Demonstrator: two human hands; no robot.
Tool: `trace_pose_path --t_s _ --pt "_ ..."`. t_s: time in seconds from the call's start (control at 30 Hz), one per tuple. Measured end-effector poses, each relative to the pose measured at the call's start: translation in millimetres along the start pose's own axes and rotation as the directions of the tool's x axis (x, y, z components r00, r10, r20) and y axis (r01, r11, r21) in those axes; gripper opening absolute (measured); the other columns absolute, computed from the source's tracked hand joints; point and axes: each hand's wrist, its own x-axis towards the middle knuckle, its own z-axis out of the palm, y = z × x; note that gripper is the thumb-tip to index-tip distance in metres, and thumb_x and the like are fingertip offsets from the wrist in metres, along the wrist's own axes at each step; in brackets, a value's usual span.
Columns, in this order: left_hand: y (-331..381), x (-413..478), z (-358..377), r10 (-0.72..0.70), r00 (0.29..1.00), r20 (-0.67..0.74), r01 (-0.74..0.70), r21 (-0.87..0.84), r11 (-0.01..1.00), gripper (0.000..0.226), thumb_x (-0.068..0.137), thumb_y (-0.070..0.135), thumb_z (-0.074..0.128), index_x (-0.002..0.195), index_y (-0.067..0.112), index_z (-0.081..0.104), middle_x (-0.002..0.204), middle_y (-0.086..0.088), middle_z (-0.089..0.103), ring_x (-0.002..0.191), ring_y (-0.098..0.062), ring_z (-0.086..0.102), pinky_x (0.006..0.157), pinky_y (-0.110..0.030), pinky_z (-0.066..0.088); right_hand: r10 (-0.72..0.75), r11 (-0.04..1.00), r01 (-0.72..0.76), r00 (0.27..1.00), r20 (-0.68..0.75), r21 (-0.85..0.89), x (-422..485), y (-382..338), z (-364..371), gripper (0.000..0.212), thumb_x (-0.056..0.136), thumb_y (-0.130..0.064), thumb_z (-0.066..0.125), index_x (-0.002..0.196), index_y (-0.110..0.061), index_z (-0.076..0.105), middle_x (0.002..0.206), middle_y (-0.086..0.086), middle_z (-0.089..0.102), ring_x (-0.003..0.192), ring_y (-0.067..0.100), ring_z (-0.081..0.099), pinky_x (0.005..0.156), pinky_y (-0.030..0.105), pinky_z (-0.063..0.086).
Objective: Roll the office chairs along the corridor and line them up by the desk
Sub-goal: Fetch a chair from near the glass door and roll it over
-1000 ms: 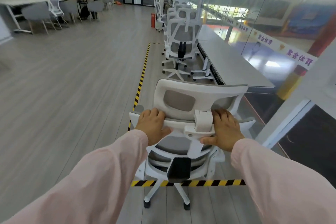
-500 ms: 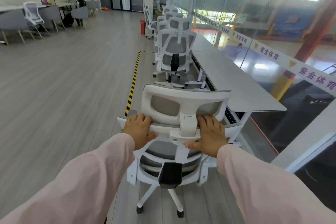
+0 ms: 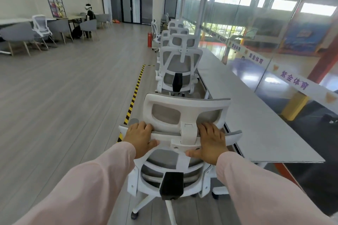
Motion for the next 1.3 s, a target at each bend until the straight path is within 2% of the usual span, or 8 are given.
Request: trace_pose_path --t_s 0.3,0.67,0.87,1.13,1.3 --pt "-0.1 177.2 7.4 0.008 1.000 0.000 -0.008 -0.022 1.000 0.042 0.087 0.052 0.049 0.118 0.025 0.044 0.119 0.000 0.049 0.111 -0.022 0.041 0.104 -0.036 0.028 0.016 1.000 -0.015 0.999 0.033 -0.016 161.1 66.5 -8.6 0.106 0.070 -0.070 0.061 0.148 -0.024 0.006 0.153 -0.002 0.008 0.144 0.022 0.000 0.118 0.041 0.004" --pt "-26.2 365.2 15.3 0.097 0.995 -0.034 -0.099 -0.035 0.995 0.042 0.088 0.051 0.047 0.119 0.023 0.044 0.119 -0.001 0.048 0.112 -0.023 0.042 0.103 -0.036 0.028 0.118 0.993 -0.117 0.991 0.067 -0.016 337.7 111.4 -8.2 0.112 0.068 -0.064 0.068 0.150 -0.024 0.004 0.156 -0.001 0.005 0.145 0.020 -0.002 0.119 0.040 0.002" --pt "-35.6 440.9 18.9 0.124 0.991 -0.054 -0.126 -0.038 0.991 0.041 0.089 0.050 0.045 0.119 0.021 0.045 0.118 -0.002 0.048 0.112 -0.025 0.042 0.102 -0.036 0.027 0.132 0.991 -0.131 0.989 0.065 -0.014 409.4 129.9 -7.5 0.111 0.068 -0.060 0.071 0.150 -0.025 0.003 0.155 -0.001 0.006 0.146 0.021 0.000 0.119 0.043 0.001" --pt "-43.3 518.6 26.2 0.120 0.990 -0.073 -0.123 -0.042 0.991 0.039 0.089 0.048 0.046 0.118 0.022 0.046 0.116 -0.001 0.047 0.111 -0.023 0.042 0.103 -0.035 0.027 0.137 0.990 -0.138 0.989 0.057 0.020 483.1 155.0 -2.0 0.114 0.070 -0.059 0.070 0.150 -0.027 -0.004 0.158 -0.005 0.000 0.146 0.018 -0.008 0.117 0.040 -0.006" --pt "-43.3 554.3 25.4 0.103 0.993 -0.063 -0.107 -0.050 0.993 0.040 0.089 0.049 0.046 0.119 0.023 0.045 0.117 0.000 0.047 0.112 -0.022 0.040 0.104 -0.035 0.026 0.113 0.993 -0.115 0.993 0.042 0.038 519.8 169.4 -1.6 0.114 0.069 -0.060 0.070 0.150 -0.028 -0.002 0.157 -0.005 0.001 0.146 0.018 -0.008 0.118 0.040 -0.004"
